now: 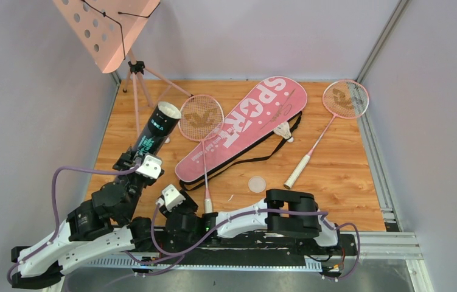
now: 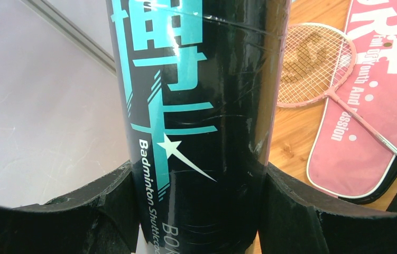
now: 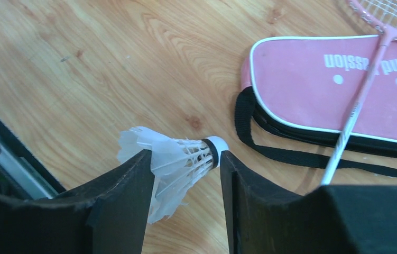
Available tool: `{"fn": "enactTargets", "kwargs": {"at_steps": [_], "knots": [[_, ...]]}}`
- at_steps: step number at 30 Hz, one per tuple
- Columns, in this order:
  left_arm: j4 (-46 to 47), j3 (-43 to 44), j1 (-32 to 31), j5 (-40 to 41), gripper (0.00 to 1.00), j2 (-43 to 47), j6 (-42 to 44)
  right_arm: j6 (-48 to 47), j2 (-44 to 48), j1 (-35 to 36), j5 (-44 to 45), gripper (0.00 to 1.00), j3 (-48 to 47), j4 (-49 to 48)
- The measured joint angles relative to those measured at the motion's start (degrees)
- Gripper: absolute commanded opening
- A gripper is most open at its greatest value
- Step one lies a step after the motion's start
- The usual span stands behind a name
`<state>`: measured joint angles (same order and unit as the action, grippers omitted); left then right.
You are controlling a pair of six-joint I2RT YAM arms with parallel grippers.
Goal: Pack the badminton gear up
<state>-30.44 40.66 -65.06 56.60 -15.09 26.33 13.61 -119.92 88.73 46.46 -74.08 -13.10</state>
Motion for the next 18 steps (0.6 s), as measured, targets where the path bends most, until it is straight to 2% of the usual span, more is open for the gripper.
{"fn": "enactTargets", "kwargs": {"at_steps": [3, 8, 11, 18], "knots": [[0.0, 0.0, 0.0, -0.11, 0.43, -0.02, 0.0, 0.26, 0.04, 0.02, 2.29, 0.36, 0.5, -0.09], [-0.02, 0.0, 0.0, -0.15, 0.43, -0.35, 0.07, 0.85, 1.92, 0.02, 4.46, 0.12, 4.28, -1.07], [-0.02, 0.0, 0.0, -0.2, 0.43, -0.74, 0.11, 1.27, 3.58, 0.04, 5.09, 0.01, 6.88, -1.88], [0.0, -0.11, 0.0, -1.68, 0.43, -0.87, 0.22, 2.91, 12.09, 0.09, 4.04, 0.0, 13.9, -4.68]]}}
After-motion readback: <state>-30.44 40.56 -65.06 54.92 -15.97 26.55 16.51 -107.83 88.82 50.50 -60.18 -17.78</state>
